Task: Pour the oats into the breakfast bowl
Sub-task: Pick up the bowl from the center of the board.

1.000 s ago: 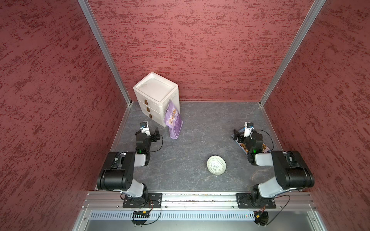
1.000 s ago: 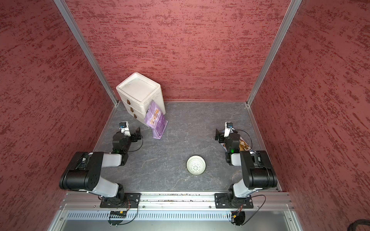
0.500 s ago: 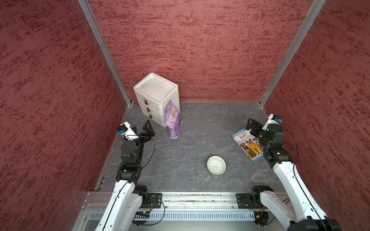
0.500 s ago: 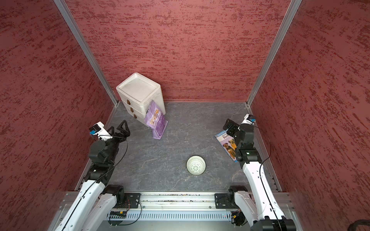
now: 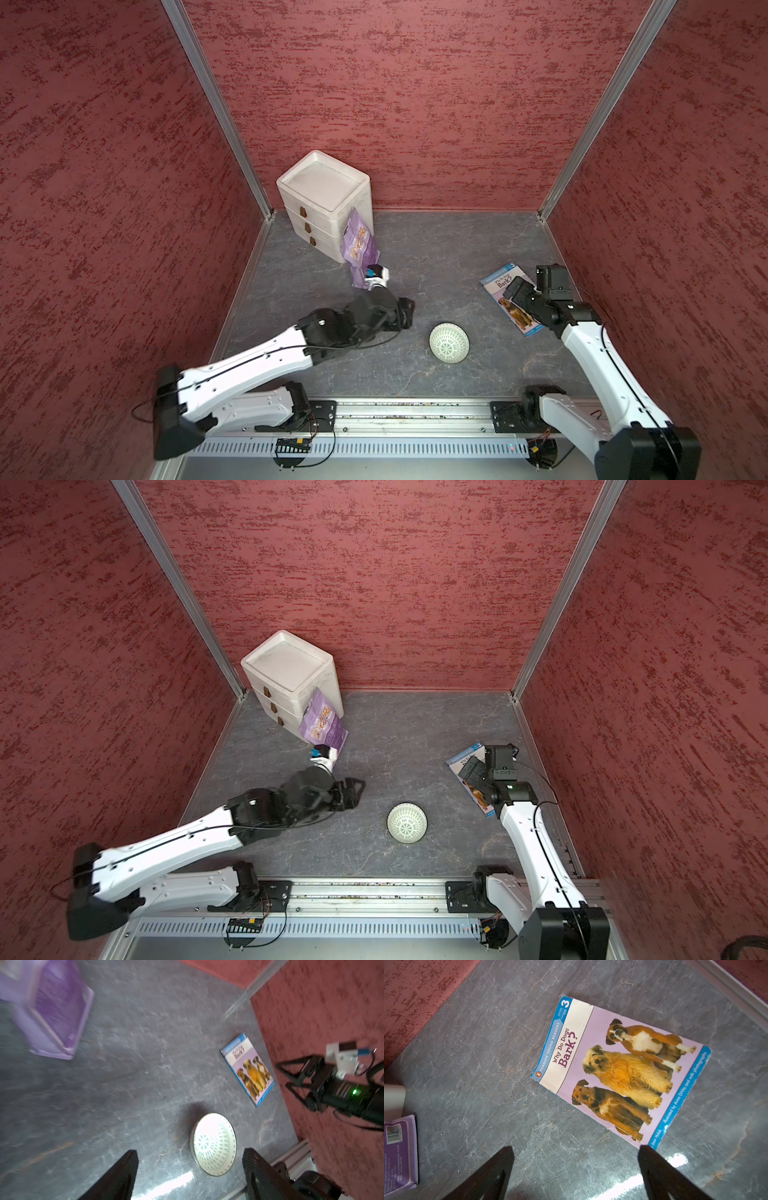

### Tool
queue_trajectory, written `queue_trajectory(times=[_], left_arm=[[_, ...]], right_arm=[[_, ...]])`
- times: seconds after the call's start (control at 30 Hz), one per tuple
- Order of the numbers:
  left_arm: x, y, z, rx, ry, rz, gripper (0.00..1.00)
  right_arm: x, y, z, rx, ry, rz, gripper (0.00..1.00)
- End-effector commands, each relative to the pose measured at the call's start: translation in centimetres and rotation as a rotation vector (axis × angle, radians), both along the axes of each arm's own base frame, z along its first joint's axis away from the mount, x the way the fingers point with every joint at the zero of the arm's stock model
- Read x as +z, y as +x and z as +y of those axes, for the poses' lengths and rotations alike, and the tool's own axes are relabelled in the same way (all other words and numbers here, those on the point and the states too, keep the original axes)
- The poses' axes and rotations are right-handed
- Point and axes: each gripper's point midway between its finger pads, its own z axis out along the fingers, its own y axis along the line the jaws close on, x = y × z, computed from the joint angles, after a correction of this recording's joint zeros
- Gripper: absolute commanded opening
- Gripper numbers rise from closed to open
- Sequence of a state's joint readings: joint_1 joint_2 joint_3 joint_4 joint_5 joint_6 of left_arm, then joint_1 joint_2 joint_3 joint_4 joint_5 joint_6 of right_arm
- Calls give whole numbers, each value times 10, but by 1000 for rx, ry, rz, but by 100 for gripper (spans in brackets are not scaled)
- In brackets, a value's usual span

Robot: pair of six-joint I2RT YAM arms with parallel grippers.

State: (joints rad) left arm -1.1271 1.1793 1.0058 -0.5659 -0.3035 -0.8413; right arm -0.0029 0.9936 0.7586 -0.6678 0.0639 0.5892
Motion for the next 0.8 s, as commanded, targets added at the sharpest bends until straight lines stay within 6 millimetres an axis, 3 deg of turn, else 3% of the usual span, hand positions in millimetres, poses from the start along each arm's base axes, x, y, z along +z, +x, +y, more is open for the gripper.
queue_trajectory(times=[0.0, 0.13, 0.33, 0.47, 0.6, 0.77], left_arm=[[-39, -21, -21, -18, 78, 125, 82], [-64, -39, -58, -93, -27, 235, 80], [-97, -51, -69, -119, 54, 340, 77], [-110, -56, -87, -157, 65, 387, 66], [-127, -51, -81, -82, 153, 413, 59], [-135, -41, -76, -4, 184, 405, 52]], right_arm=[[10, -1, 1, -3, 17, -17, 99], [20, -3, 5, 7, 34, -47, 99], [26, -7, 3, -8, 37, -60, 99], [26, -11, 5, -2, 42, -61, 99], [28, -13, 9, 16, 57, -79, 99], [31, -15, 11, 15, 72, -101, 98]])
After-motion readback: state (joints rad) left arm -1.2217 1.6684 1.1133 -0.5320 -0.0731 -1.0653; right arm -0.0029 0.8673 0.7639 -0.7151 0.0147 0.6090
